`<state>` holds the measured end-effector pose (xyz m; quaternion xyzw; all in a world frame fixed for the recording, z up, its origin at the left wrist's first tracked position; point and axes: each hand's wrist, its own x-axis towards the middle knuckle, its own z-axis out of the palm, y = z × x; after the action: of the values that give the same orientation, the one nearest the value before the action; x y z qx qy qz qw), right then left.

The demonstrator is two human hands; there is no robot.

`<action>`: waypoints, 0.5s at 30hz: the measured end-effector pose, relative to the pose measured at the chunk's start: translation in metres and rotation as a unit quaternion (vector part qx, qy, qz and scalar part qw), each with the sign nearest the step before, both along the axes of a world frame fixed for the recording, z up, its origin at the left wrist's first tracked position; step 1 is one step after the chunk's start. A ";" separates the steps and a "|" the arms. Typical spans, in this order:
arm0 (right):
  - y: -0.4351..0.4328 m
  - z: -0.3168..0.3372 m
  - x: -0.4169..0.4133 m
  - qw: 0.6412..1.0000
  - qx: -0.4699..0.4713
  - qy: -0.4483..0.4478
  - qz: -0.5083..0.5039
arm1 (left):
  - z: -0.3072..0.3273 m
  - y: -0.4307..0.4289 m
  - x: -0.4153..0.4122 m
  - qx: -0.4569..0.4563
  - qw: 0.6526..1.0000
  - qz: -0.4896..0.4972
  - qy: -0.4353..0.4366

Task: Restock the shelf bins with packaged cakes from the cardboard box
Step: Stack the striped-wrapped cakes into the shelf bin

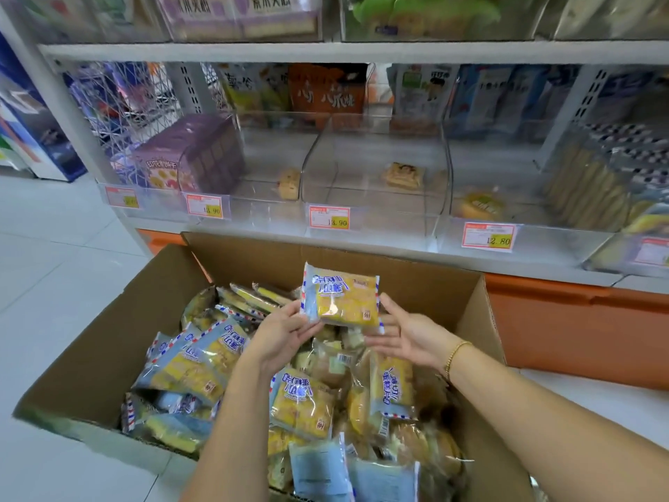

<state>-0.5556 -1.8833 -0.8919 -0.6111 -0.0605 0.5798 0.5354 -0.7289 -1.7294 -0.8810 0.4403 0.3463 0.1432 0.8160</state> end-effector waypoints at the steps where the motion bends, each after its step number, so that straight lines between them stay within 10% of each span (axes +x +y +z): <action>1: 0.002 0.006 0.004 0.999 0.015 0.000 -0.043 | -0.002 -0.001 -0.001 -0.018 1.000 -0.004 -0.011; 8: 0.005 0.034 0.031 0.978 0.012 -0.206 0.016 | -0.013 0.003 -0.001 0.074 0.974 -0.178 0.116; 15: -0.001 0.040 0.056 0.977 0.031 -0.180 0.106 | -0.020 0.014 -0.002 0.022 0.988 -0.155 0.009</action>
<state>-0.5000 -1.8848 -0.8515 -0.6789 -0.2384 0.5111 0.4701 -0.7307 -1.7153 -0.9012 0.5074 0.2778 0.0182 0.8155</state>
